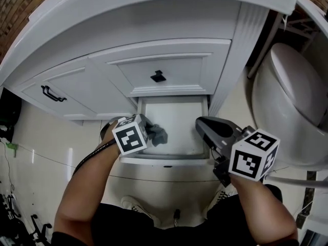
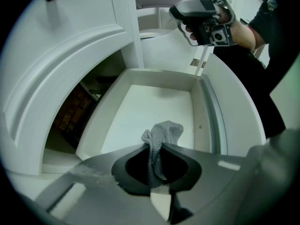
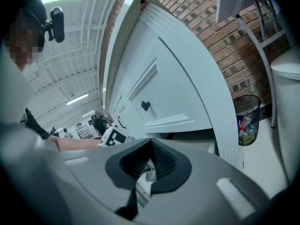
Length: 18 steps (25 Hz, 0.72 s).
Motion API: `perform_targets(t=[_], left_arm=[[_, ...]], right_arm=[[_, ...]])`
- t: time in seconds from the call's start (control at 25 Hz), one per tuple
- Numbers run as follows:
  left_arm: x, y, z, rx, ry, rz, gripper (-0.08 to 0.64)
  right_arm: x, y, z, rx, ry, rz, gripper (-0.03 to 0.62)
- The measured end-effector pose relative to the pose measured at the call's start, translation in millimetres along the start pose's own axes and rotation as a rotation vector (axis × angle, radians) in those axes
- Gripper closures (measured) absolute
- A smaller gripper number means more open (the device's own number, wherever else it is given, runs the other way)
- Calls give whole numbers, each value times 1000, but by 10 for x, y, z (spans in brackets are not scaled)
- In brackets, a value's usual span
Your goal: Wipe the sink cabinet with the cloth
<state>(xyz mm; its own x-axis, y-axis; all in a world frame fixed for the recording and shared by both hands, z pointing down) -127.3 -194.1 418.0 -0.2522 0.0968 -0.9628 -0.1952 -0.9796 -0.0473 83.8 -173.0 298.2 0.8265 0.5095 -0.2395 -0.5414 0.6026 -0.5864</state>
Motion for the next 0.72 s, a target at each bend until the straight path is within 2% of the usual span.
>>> perform_targets(t=[0.28, 0.48, 0.6, 0.72], left_arm=[[66, -24, 187, 26, 33, -10, 522], [90, -71, 141, 25, 22, -15, 522], [121, -113, -24, 17, -23, -5, 522], [133, -127, -369, -2, -124, 16, 522]], right_arm=[[-8, 52, -25, 6, -9, -3, 589], [32, 28, -11, 3, -10, 3, 590], [78, 10, -26, 2, -21, 5, 589], [156, -7, -39, 1, -31, 12, 589]])
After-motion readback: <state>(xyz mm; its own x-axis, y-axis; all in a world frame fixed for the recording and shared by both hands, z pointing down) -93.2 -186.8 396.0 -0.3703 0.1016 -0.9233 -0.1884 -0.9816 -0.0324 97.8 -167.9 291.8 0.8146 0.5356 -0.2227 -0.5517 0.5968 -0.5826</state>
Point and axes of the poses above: the fingertips, and each gripper's own axes: x backward along the fingers, y to its left, z out of its underside, the point moved 7 cm from there along x, backward along the fingers, and after that the axes turned 4 degrees about -x, right-handed, at the moved point
